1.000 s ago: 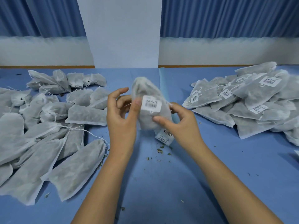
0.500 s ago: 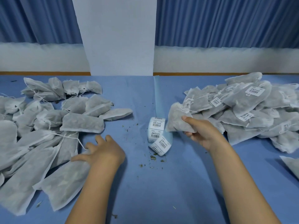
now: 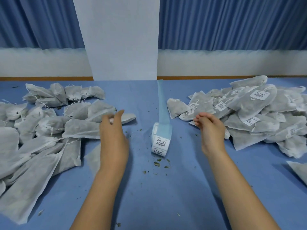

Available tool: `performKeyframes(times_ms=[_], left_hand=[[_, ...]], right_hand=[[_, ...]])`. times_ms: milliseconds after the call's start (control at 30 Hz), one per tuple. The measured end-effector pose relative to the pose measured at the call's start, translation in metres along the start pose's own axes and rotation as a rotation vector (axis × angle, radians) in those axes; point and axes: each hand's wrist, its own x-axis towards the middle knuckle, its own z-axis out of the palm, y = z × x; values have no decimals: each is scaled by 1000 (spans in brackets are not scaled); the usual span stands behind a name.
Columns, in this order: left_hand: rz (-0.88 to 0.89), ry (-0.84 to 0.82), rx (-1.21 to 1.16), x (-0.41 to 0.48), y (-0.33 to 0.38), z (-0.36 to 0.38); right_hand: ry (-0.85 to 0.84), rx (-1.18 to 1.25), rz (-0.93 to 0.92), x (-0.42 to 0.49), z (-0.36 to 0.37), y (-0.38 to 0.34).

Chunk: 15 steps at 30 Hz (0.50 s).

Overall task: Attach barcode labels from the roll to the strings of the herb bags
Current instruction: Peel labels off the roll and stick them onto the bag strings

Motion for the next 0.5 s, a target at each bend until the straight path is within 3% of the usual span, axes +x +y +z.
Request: performKeyframes(times_ms=[100, 200, 267, 367, 500], left_hand=[[251, 235, -332, -1, 14, -2], [452, 256, -558, -9, 22, 3], [512, 151, -656, -15, 25, 6], [446, 3, -675, -16, 28, 5], [409, 26, -500, -10, 24, 5]], right_hand=[[-371, -101, -266, -24, 12, -8], [-733, -287, -441, -48, 24, -3], [-795, -315, -415, -60, 30, 4], [-753, -232, -320, -68, 34, 10], [-813, -155, -243, -67, 34, 13]])
